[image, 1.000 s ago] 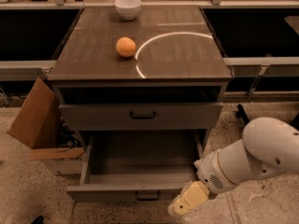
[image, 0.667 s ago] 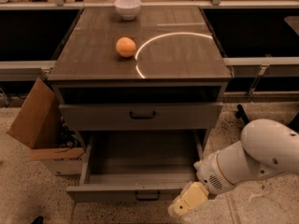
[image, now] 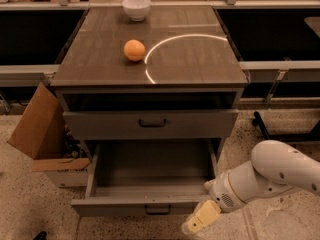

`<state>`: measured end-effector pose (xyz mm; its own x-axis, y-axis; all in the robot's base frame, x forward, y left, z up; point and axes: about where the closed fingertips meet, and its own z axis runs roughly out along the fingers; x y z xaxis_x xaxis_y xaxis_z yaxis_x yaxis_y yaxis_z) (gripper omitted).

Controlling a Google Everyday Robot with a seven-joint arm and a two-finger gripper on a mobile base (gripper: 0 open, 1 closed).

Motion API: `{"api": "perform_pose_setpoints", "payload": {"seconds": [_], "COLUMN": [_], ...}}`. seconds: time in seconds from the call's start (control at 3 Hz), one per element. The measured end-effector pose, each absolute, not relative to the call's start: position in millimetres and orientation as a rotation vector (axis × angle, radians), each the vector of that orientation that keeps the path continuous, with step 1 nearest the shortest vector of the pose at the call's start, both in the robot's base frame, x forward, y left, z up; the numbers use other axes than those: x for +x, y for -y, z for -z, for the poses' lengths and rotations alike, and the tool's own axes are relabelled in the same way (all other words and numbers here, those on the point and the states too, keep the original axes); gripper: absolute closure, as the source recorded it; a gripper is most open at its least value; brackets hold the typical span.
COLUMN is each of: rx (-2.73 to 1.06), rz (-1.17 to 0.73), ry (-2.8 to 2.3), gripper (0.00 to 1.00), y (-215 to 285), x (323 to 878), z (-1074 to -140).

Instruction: Close middle drawer

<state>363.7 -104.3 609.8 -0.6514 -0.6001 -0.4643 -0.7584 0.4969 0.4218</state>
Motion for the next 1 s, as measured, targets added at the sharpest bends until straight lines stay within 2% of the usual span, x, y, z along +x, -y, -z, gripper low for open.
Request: {"api": "perform_pose_setpoints", "payload": {"seconds": [0.67, 1.0], "rx": [-1.311, -1.390], "rz": [-1.078, -1.110], "ry": [-2.330, -2.299], "gripper": [0.00, 0.00], "y": [111.6, 112.0], "x": [355.3, 350.4], "z": [-535.3, -511.3]}}
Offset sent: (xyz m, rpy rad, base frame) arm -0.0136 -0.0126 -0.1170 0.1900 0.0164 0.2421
